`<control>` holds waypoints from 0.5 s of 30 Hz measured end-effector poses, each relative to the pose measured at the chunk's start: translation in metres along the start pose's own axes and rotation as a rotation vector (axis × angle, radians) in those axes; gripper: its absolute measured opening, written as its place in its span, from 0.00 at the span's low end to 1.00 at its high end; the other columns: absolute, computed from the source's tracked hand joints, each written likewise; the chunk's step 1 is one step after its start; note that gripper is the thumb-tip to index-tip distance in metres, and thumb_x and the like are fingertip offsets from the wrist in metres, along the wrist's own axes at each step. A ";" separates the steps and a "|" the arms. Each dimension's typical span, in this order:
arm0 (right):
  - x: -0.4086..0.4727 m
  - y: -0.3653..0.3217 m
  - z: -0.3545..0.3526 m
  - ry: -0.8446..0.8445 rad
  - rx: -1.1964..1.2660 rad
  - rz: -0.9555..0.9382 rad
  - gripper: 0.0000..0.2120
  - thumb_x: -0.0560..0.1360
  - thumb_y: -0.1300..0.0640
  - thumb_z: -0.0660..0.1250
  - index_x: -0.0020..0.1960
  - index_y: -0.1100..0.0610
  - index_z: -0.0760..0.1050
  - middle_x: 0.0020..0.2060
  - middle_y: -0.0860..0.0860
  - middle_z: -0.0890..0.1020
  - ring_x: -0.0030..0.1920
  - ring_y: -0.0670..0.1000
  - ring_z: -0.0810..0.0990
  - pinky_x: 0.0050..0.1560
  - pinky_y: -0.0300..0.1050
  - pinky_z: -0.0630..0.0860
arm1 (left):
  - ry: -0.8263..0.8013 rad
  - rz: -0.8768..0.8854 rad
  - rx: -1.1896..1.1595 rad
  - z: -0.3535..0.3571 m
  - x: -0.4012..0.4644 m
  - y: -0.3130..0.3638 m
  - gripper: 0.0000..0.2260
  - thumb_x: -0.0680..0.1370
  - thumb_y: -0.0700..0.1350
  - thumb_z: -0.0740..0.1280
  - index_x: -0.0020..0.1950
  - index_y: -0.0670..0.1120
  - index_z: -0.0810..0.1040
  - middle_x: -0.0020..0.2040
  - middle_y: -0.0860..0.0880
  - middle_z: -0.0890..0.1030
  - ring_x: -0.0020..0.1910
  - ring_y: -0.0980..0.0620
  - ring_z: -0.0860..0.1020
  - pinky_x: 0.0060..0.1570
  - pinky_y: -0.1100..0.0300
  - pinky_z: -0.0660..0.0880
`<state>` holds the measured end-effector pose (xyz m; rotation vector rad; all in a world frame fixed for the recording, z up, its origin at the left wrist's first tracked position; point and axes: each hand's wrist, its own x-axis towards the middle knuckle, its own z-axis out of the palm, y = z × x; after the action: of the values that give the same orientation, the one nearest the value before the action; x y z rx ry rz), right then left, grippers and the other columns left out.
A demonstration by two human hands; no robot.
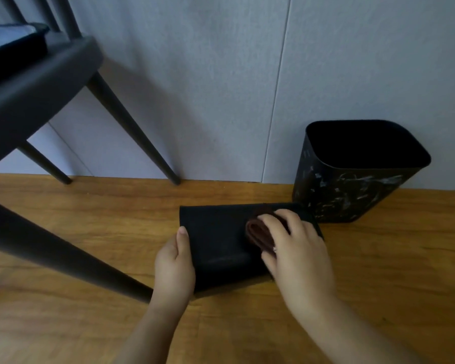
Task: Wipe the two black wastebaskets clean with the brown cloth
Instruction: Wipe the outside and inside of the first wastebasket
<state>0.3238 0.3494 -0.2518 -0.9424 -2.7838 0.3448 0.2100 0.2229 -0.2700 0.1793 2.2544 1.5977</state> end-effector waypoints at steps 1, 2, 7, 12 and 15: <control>-0.003 -0.008 0.001 0.007 0.035 -0.019 0.33 0.65 0.53 0.77 0.68 0.48 0.72 0.67 0.51 0.73 0.63 0.56 0.74 0.60 0.55 0.75 | -0.003 -0.003 -0.007 0.000 0.001 0.000 0.17 0.83 0.55 0.51 0.46 0.50 0.76 0.43 0.48 0.80 0.44 0.50 0.80 0.38 0.59 0.73; -0.008 -0.018 0.003 -0.010 0.070 -0.066 0.33 0.65 0.52 0.77 0.69 0.46 0.71 0.67 0.49 0.72 0.64 0.55 0.74 0.61 0.54 0.74 | -0.013 -0.005 -0.007 -0.001 0.002 0.000 0.17 0.83 0.55 0.51 0.47 0.49 0.76 0.43 0.47 0.80 0.44 0.49 0.80 0.39 0.57 0.74; -0.029 -0.036 0.017 -0.017 0.157 -0.339 0.36 0.57 0.49 0.82 0.62 0.45 0.73 0.61 0.47 0.76 0.56 0.52 0.78 0.53 0.49 0.79 | -0.044 -0.004 -0.003 -0.004 0.010 0.001 0.21 0.82 0.56 0.52 0.45 0.44 0.77 0.41 0.40 0.81 0.42 0.40 0.81 0.44 0.45 0.79; 0.000 0.019 0.013 0.138 0.058 0.058 0.31 0.68 0.55 0.74 0.69 0.49 0.70 0.66 0.50 0.74 0.62 0.53 0.74 0.60 0.51 0.76 | -0.062 -0.071 0.053 -0.002 0.024 0.009 0.16 0.82 0.58 0.51 0.47 0.53 0.74 0.47 0.48 0.79 0.46 0.50 0.78 0.38 0.58 0.71; 0.012 0.038 0.012 0.123 0.042 0.112 0.29 0.70 0.55 0.73 0.70 0.52 0.70 0.66 0.52 0.73 0.61 0.54 0.74 0.58 0.50 0.77 | -0.131 -0.107 -0.075 -0.008 0.023 0.008 0.17 0.80 0.63 0.51 0.49 0.55 0.74 0.50 0.49 0.79 0.50 0.49 0.79 0.45 0.55 0.73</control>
<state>0.3334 0.3846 -0.2722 -1.0739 -2.6103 0.3478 0.1851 0.2257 -0.2654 0.1366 2.0667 1.5653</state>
